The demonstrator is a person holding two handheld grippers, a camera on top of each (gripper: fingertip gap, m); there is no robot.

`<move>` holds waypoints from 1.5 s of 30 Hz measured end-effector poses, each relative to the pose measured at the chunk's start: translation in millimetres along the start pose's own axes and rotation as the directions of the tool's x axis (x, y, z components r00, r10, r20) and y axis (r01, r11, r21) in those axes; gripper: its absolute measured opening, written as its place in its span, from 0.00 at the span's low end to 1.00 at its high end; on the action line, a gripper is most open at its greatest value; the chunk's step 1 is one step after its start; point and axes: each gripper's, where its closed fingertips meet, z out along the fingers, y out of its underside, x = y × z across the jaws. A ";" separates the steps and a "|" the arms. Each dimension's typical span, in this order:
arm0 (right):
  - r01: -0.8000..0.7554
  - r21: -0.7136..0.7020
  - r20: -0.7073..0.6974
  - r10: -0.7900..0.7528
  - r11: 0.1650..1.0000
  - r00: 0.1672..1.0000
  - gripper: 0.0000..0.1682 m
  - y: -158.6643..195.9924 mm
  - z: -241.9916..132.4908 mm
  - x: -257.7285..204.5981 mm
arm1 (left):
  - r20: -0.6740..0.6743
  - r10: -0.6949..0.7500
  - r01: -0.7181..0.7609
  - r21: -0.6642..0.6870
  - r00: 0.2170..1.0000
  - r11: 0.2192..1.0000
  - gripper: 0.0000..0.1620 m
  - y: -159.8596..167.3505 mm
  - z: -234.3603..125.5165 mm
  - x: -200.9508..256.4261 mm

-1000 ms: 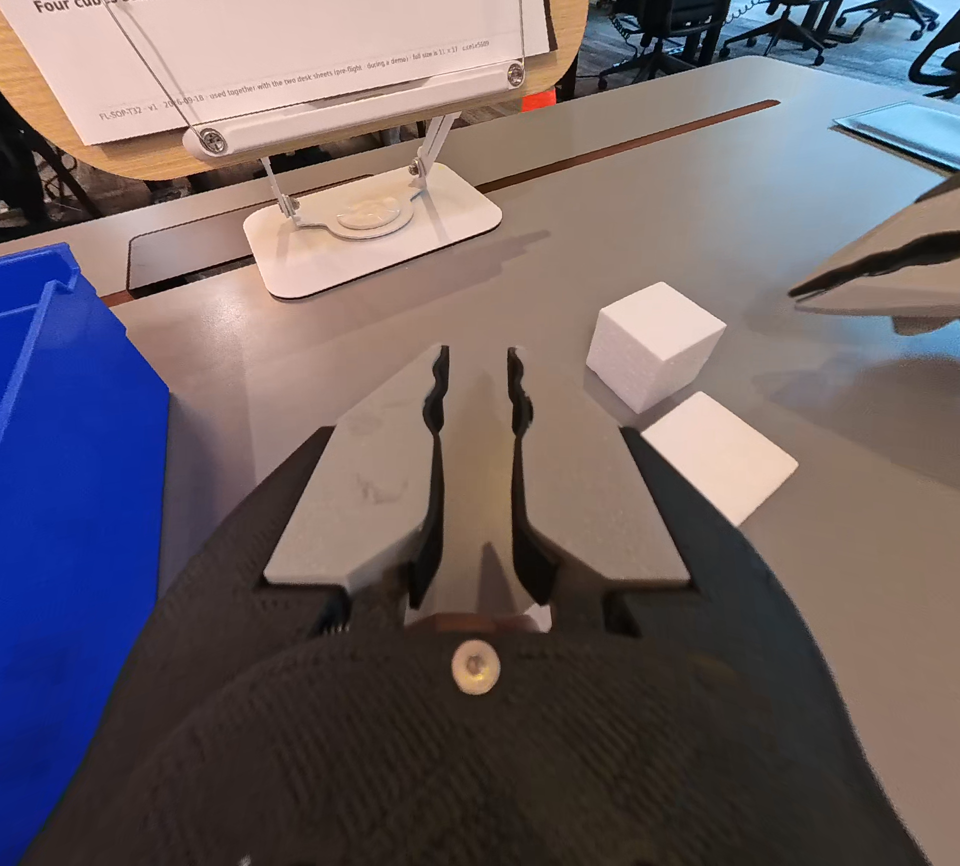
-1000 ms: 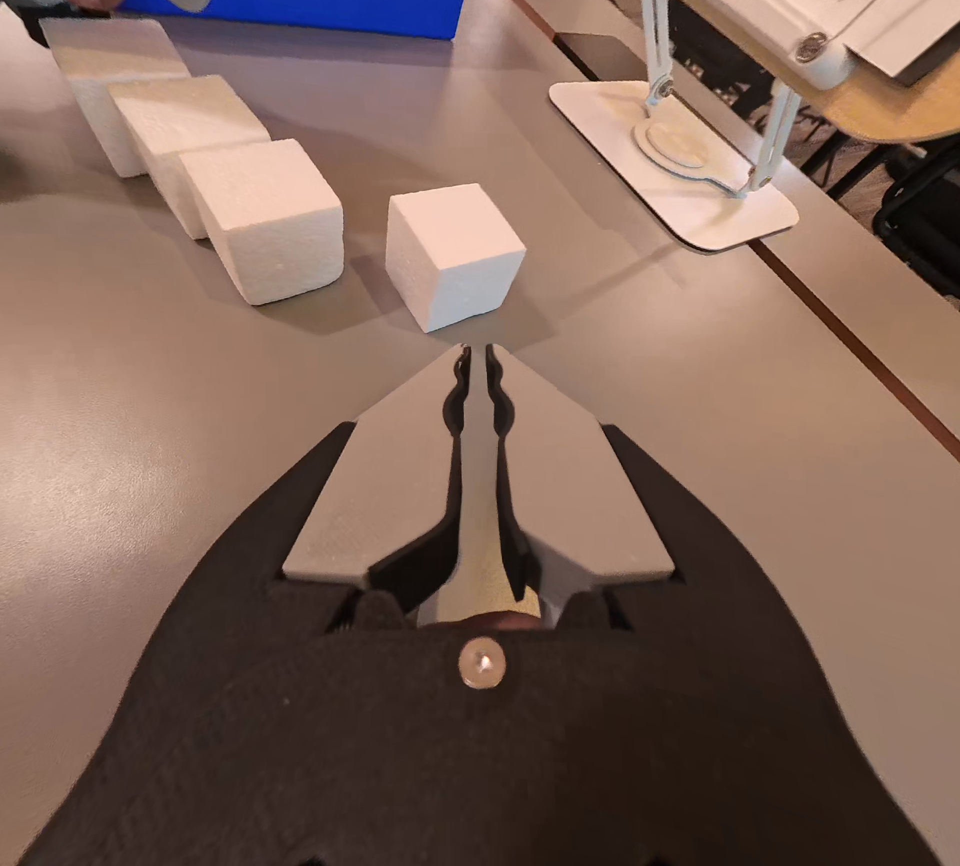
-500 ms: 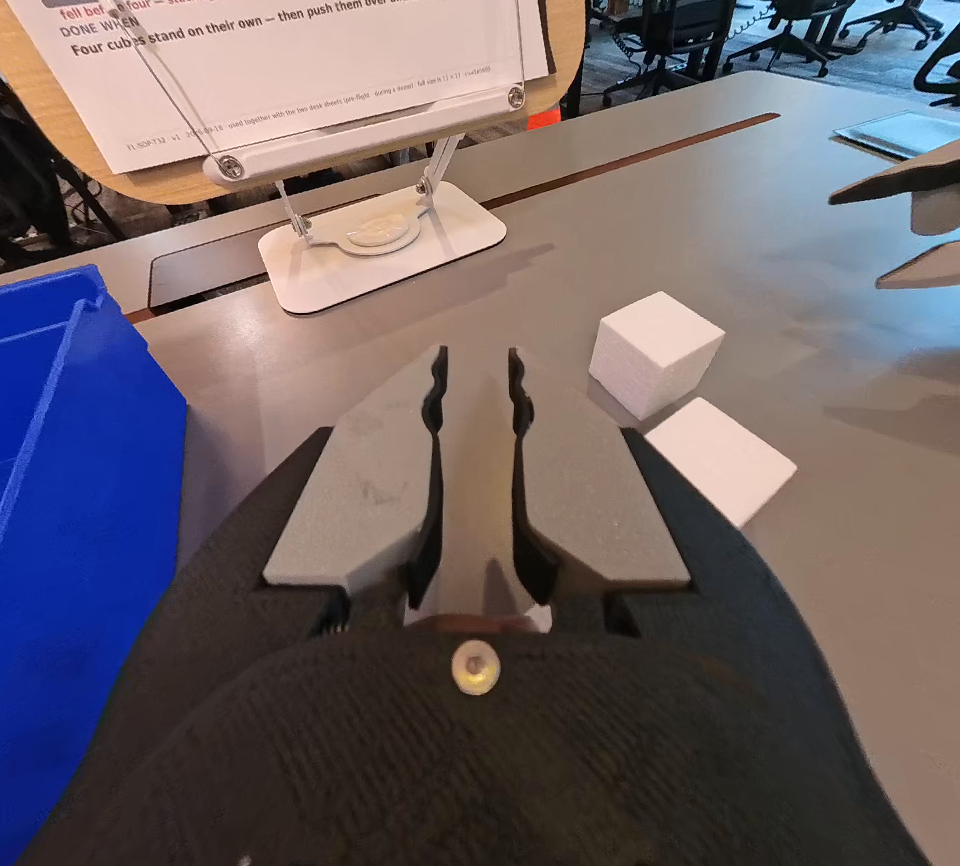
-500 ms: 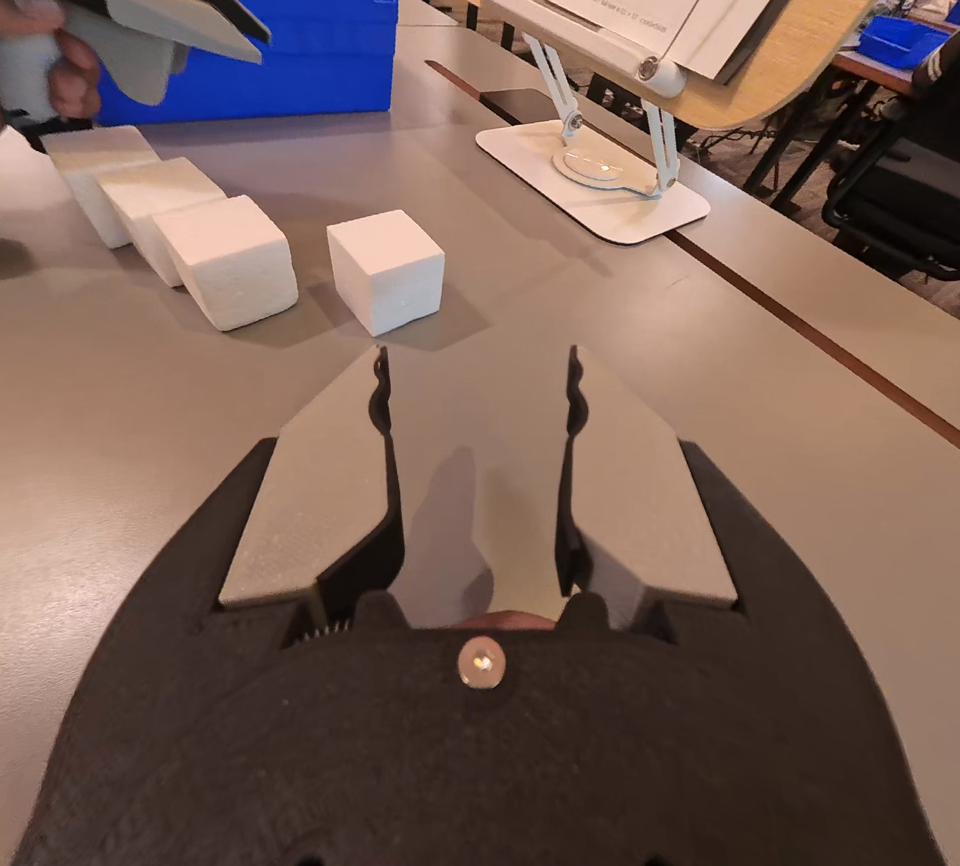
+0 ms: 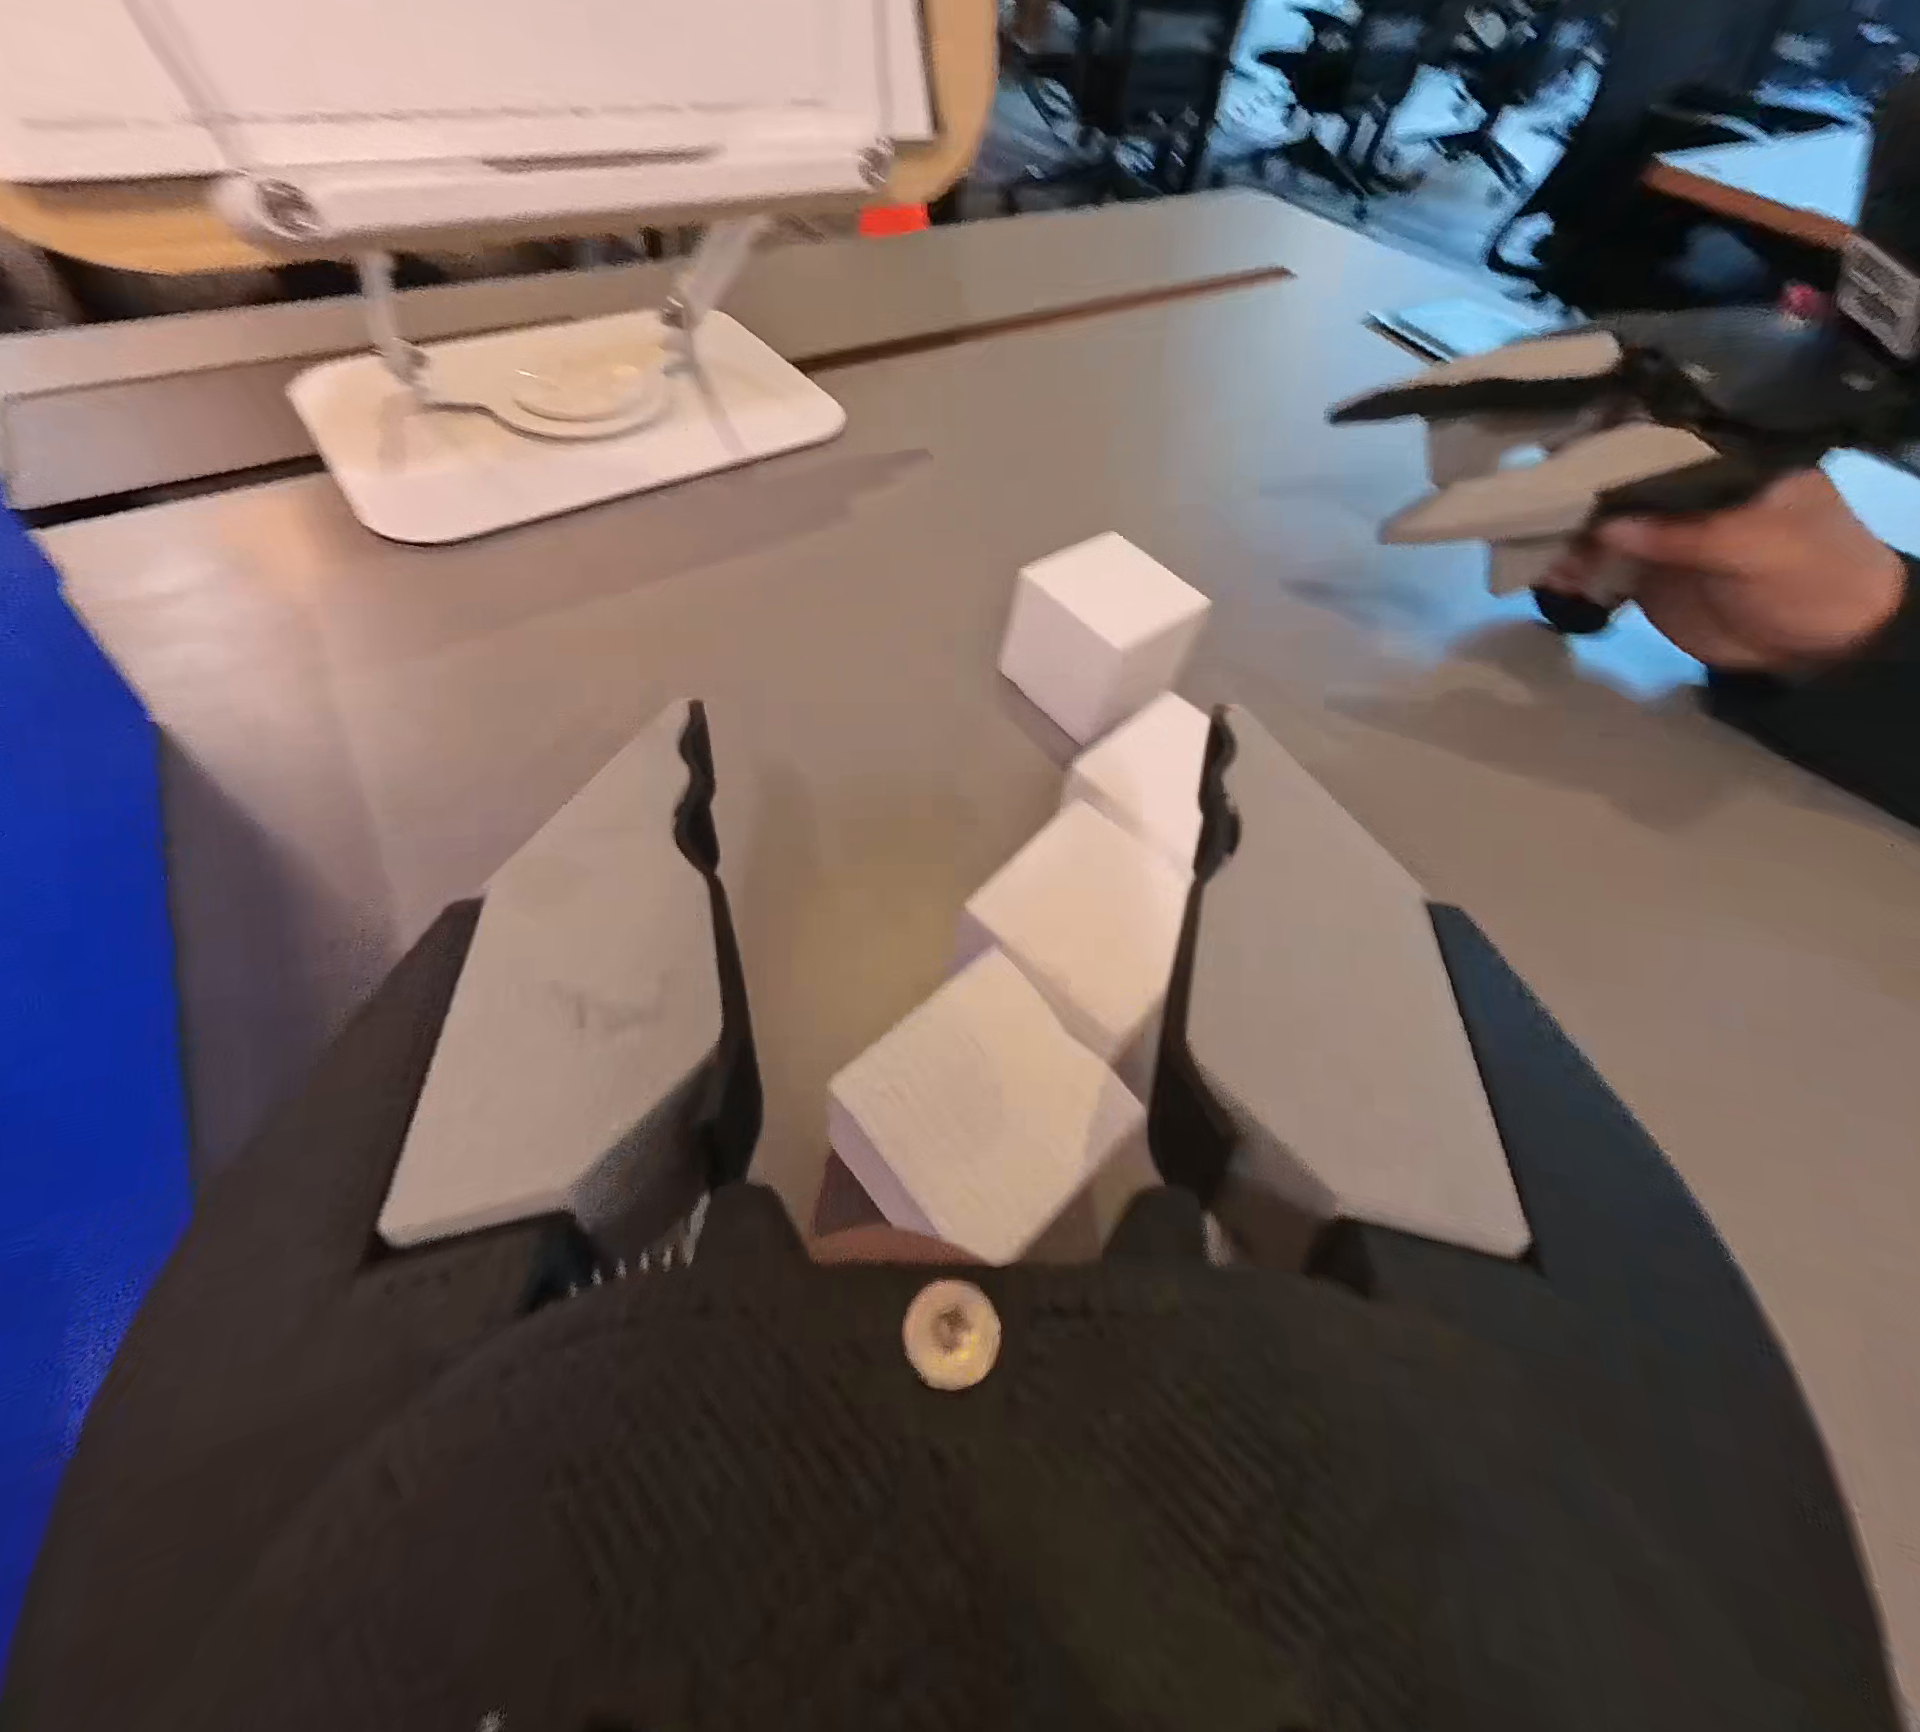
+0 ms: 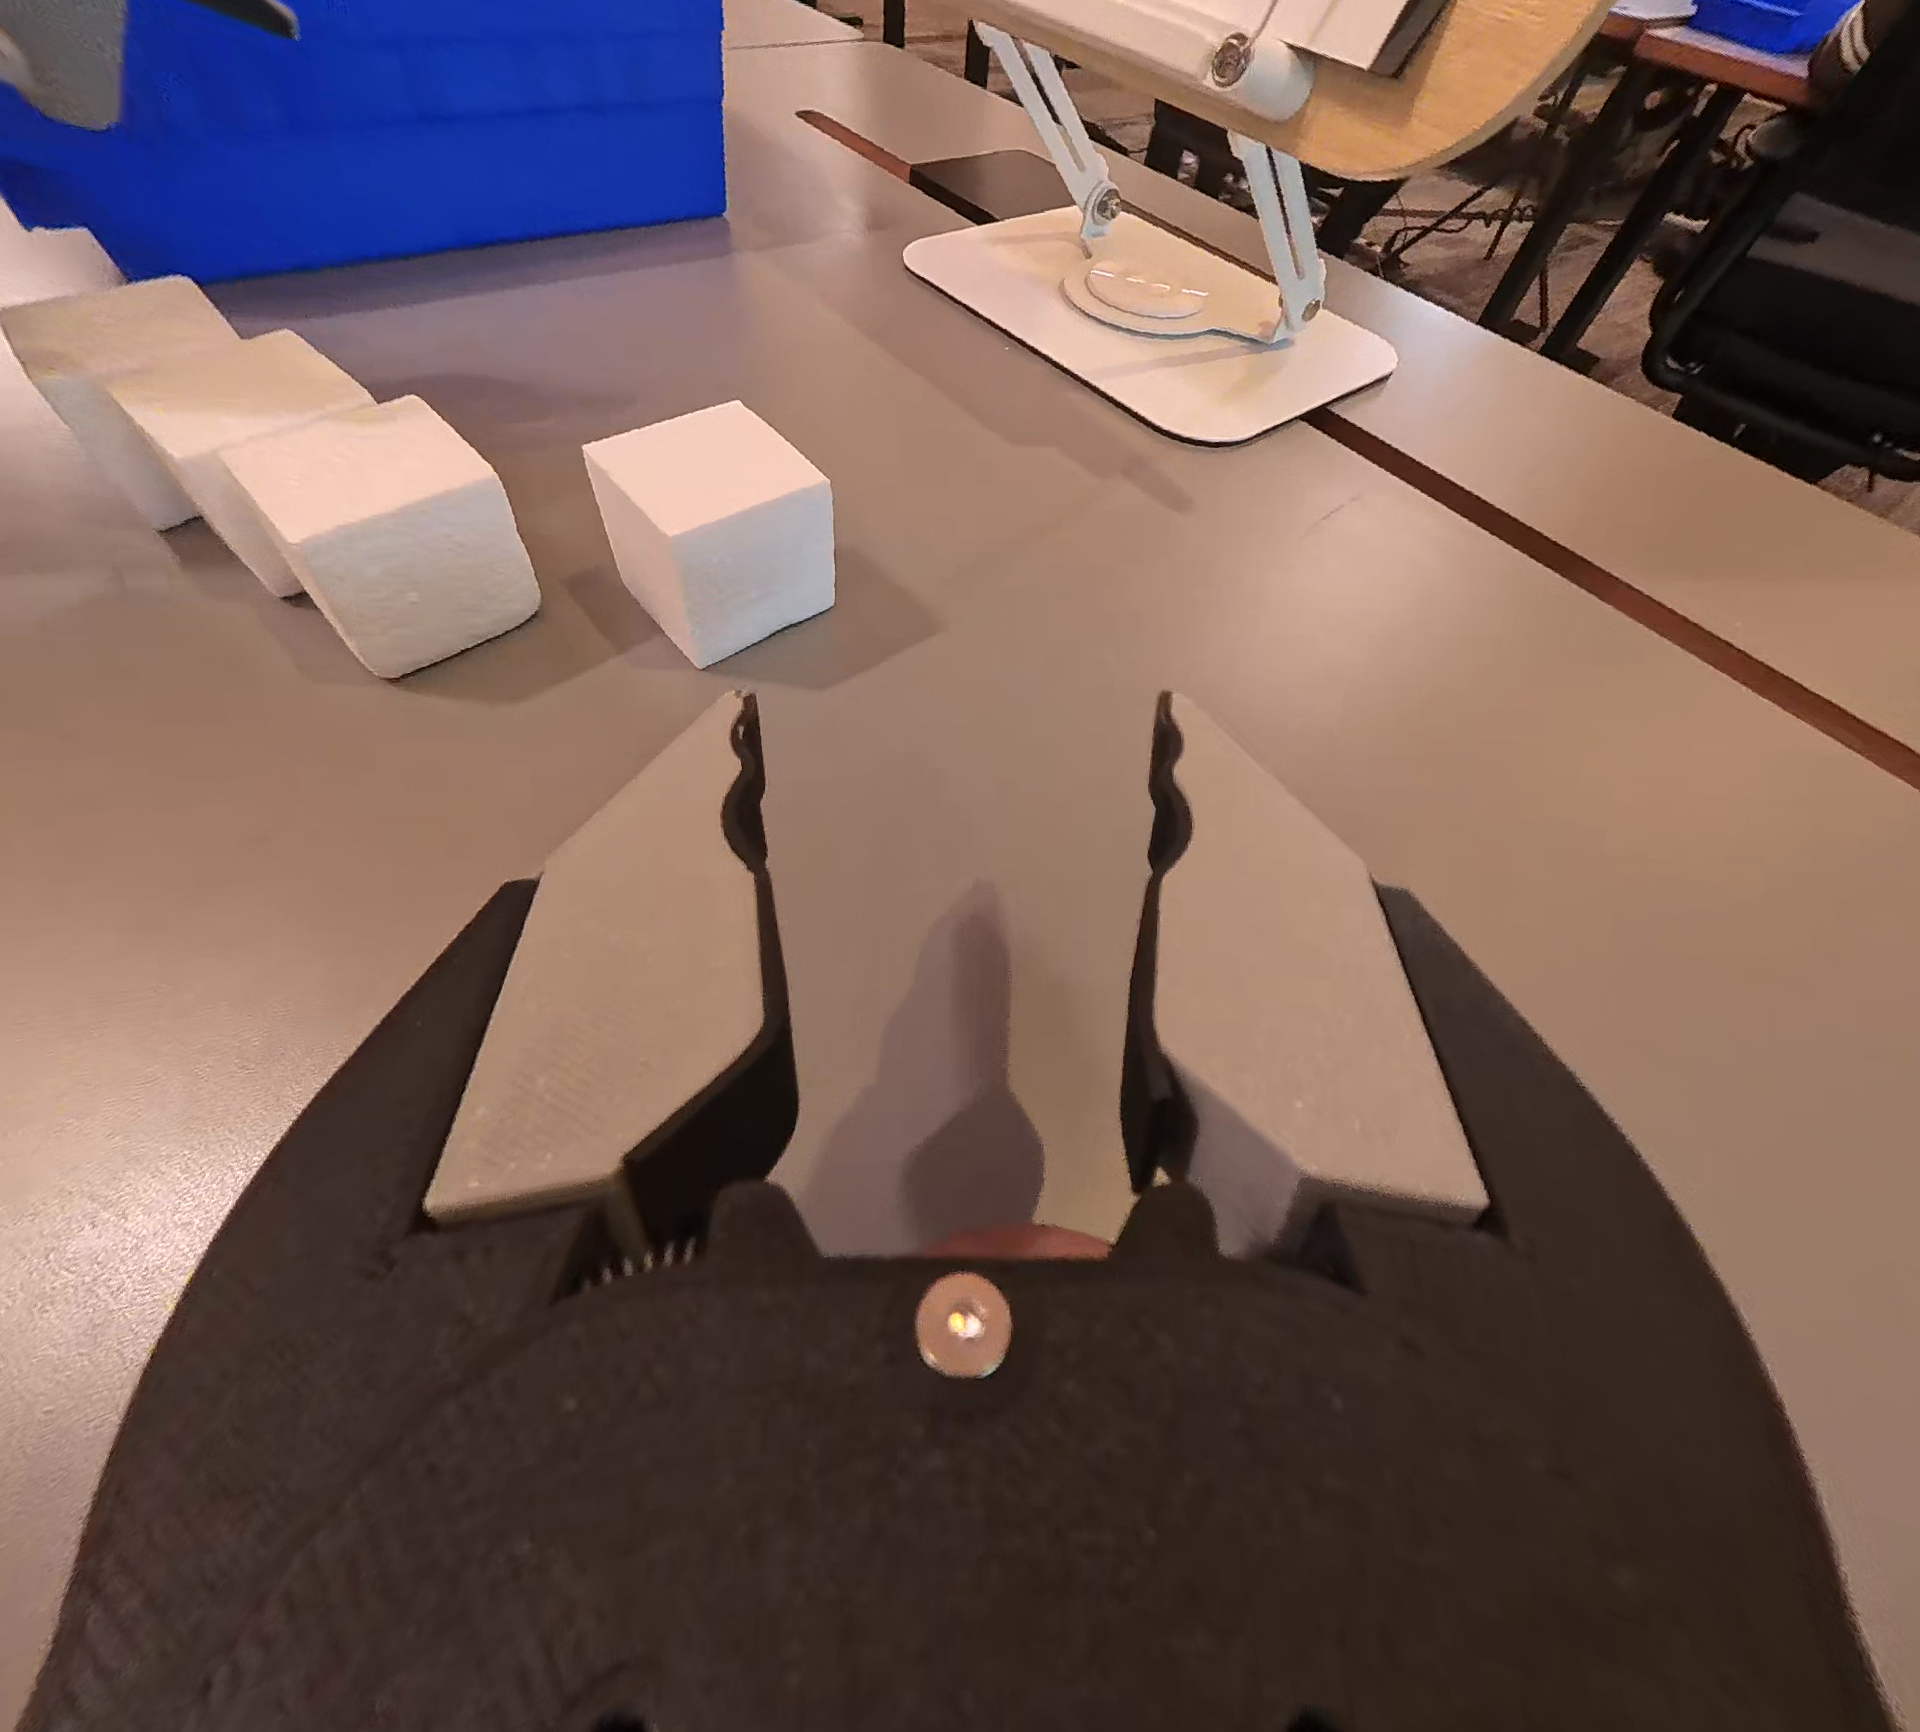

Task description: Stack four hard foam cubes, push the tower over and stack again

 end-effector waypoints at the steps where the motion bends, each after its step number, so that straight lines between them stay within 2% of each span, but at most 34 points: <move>1: 0.008 -0.005 -0.002 -0.008 1.000 1.000 0.43 0.2 0.6 -1.2 | -0.041 0.008 -0.010 -0.036 0.999 0.999 0.57 2.8 -2.3 7.3; 5: 0.036 -0.014 0.002 -0.036 0.999 0.999 0.43 1.2 3.0 -7.3 | -0.201 0.100 -0.133 -0.159 0.975 0.978 0.50 10.0 -12.0 35.1; 9: 0.057 -0.010 -0.001 -0.057 0.998 0.998 0.42 0.1 2.4 -9.8 | -0.271 0.238 -0.309 -0.263 0.933 0.914 0.50 18.1 -15.3 41.9; 11: 0.056 -0.004 -0.002 -0.056 0.998 0.998 0.42 -1.3 2.0 -9.7 | -0.318 0.249 -0.351 -0.324 0.915 0.878 0.47 25.6 -14.4 44.4; 14: 0.054 0.000 -0.003 -0.054 0.999 0.999 0.41 -1.9 1.9 -9.1 | -0.398 0.243 -0.407 -0.404 0.885 0.819 0.46 40.4 -11.1 50.6; 19: 0.051 0.004 -0.006 -0.051 0.999 0.999 0.40 -1.6 1.7 -8.0 | -0.405 0.348 -0.529 -0.547 0.845 0.648 0.48 73.7 2.9 36.8; 23: 0.058 0.010 0.000 -0.058 0.998 0.998 0.39 -3.4 1.4 -9.7 | -0.414 0.380 -0.562 -0.601 0.827 0.568 0.48 87.4 18.0 30.2; 25: 0.063 0.011 -0.001 -0.063 0.998 0.998 0.39 -3.9 0.9 -10.1 | -0.445 0.350 -0.566 -0.613 0.824 0.552 0.36 93.4 21.4 35.4; 31: 0.062 0.020 -0.007 -0.062 0.998 0.998 0.38 -6.5 -1.2 -8.8 | -0.408 0.346 -0.534 -0.617 0.845 0.577 0.35 80.3 15.7 32.1; 36: 0.078 0.018 -0.016 -0.077 0.997 0.997 0.38 -8.4 -2.7 -6.5 | -0.372 0.351 -0.507 -0.525 0.859 0.684 0.35 35.4 3.2 34.1; 39: 0.092 0.029 -0.036 -0.091 0.995 0.995 0.38 -12.9 -7.0 -1.0 | -0.413 0.330 -0.499 -0.421 0.849 0.757 0.35 8.6 11.9 63.8; 42: 0.072 0.050 -0.051 -0.070 0.996 0.996 0.37 -17.6 -13.6 6.8 | -0.453 0.360 -0.540 -0.375 0.816 0.754 0.35 0.3 34.8 97.2; 45: 0.038 0.074 -0.056 -0.034 0.997 0.998 0.37 -21.7 -20.5 14.1 | -0.514 0.368 -0.585 -0.363 0.775 0.725 0.35 9.0 64.7 136.1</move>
